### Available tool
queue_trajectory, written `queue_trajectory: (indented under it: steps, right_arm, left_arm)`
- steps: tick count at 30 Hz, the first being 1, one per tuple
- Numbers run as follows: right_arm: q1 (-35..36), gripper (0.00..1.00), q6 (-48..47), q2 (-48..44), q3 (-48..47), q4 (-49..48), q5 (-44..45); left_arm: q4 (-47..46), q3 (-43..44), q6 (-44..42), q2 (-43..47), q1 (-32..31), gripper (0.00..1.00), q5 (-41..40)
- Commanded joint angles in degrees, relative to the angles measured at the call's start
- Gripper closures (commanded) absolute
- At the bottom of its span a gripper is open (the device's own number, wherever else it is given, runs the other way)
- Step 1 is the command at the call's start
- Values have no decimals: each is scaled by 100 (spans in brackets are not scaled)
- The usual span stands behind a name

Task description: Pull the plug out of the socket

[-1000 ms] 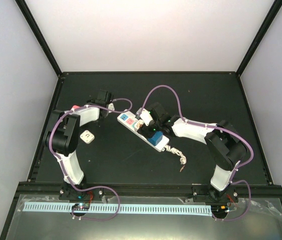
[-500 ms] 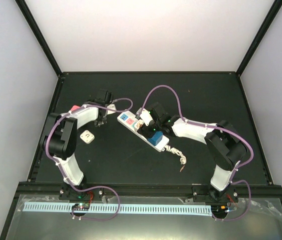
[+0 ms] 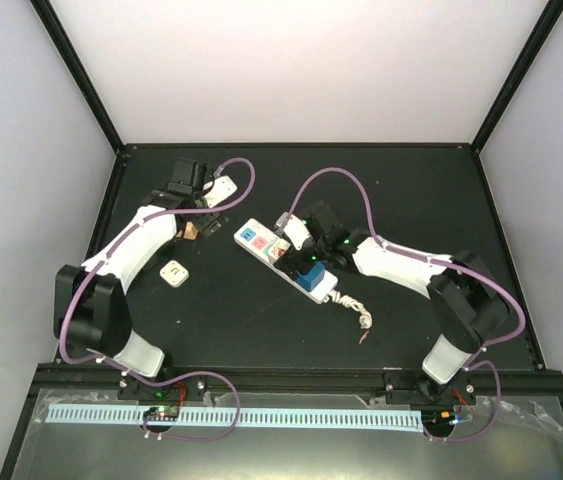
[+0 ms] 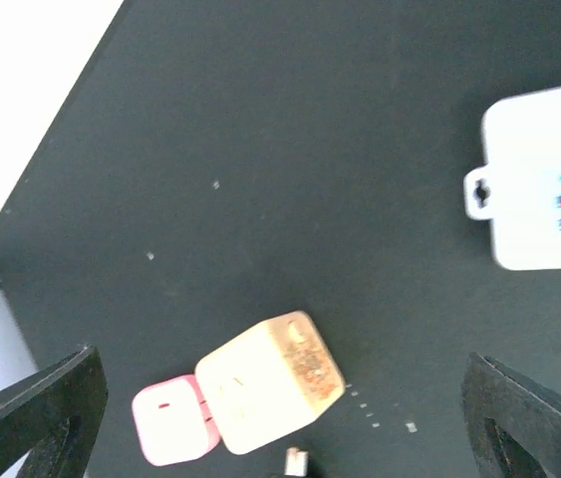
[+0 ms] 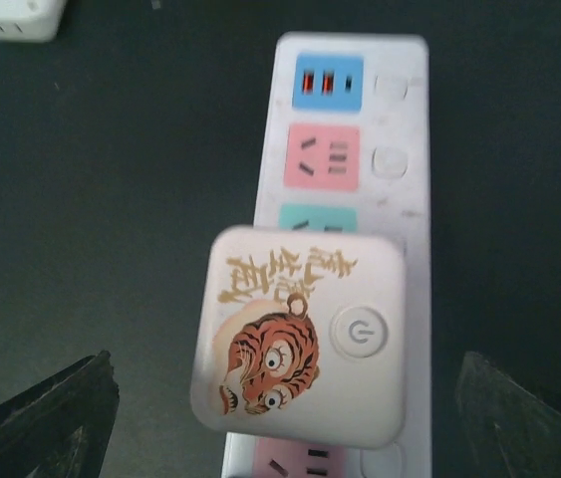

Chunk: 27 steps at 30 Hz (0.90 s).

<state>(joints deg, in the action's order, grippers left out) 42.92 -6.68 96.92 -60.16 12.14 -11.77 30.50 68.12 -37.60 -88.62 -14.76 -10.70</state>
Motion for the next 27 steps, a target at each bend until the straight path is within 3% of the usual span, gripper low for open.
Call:
queue_trajectory:
  steps: [1, 11, 19, 27]
  right_arm:
    - [-108, 4, -71, -516, 58, 10, -51]
    - [-443, 4, -304, -1286, 686, 631, -306]
    - [-469, 5, -369, -1334, 944, 815, 19]
    - [-447, 11, -431, -1078, 1115, 702, -297]
  left_arm:
    - [315, 176, 915, 420, -23, 1, 1190]
    - [583, 48, 1381, 886, -180, 1, 2824]
    - [418, -163, 1641, 967, -616, 1, 2777]
    - [313, -396, 1901, 1024, -818, 1, 2755]
